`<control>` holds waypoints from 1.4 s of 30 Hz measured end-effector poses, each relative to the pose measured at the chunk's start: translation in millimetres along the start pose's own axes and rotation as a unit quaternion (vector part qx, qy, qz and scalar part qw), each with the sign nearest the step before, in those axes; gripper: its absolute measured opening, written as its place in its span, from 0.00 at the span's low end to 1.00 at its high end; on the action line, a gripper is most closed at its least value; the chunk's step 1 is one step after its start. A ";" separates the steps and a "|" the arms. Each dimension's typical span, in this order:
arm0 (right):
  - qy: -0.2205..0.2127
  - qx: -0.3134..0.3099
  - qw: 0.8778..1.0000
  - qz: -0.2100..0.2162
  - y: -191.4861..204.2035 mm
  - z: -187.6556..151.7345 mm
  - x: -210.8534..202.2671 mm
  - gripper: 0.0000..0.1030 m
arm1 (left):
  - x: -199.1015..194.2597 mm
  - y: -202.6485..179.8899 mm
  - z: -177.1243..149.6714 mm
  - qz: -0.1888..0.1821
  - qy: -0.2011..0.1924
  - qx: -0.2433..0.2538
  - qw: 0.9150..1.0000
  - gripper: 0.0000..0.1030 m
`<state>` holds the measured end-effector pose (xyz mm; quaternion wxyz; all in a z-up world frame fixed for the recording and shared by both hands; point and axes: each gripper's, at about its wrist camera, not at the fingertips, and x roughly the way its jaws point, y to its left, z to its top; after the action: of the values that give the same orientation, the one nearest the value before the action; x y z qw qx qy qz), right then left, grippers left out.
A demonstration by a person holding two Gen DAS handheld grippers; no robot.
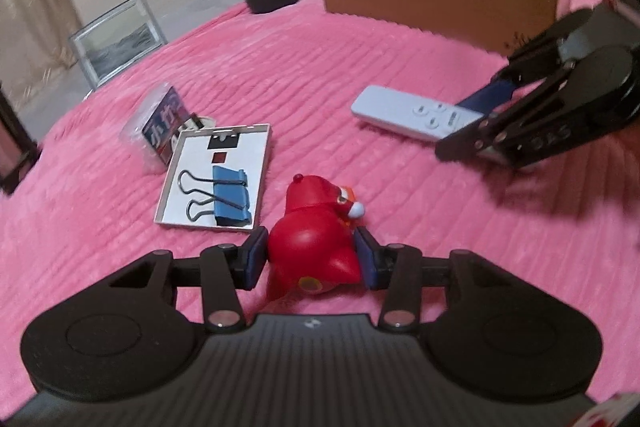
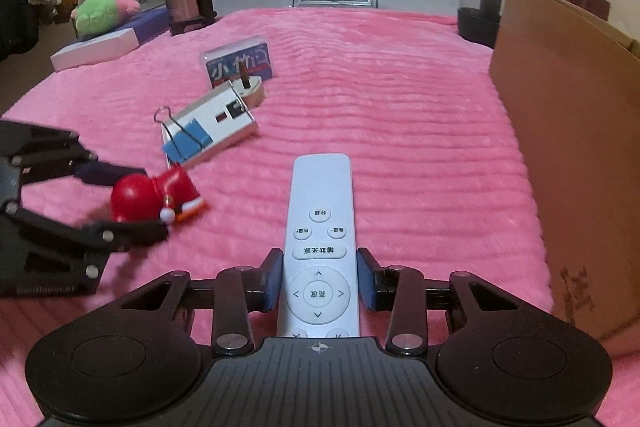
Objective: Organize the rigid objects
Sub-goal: 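Grasp the red toy figure with the left tool while the right tool grasps the white remote, then carry the red figure and white remote over the cardboard box with both tools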
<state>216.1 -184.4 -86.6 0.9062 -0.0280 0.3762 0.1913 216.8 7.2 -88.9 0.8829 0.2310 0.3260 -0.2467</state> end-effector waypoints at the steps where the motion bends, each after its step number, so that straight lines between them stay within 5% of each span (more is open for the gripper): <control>1: -0.003 -0.001 1.000 -0.001 0.2 -1.7 -0.6 0.35 | 0.9 -0.5 -0.7 0.001 0.000 0.008 1.000 0.42; 9: -0.019 -0.012 1.000 -0.012 5.7 -2.5 5.8 0.35 | 5.2 0.7 -3.2 -0.002 -0.004 0.014 1.000 0.40; 23: -0.037 -0.001 0.999 -0.026 9.6 3.8 10.9 0.34 | -10.0 8.8 -0.7 -0.007 -0.011 -0.147 0.989 0.39; 34: -0.074 0.016 0.997 -0.018 11.0 10.0 -45.9 0.34 | -46.0 -1.1 9.2 0.003 -0.026 -0.214 0.977 0.39; 42: -0.113 0.042 0.993 -0.019 -8.4 25.8 -116.0 0.34 | -78.3 -22.5 54.5 0.001 -0.045 -0.226 0.973 0.39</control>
<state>161.8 -225.0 11.4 0.9466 0.0248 0.2788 0.1602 176.6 -18.9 -3.3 0.9262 0.0145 0.3331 -0.1762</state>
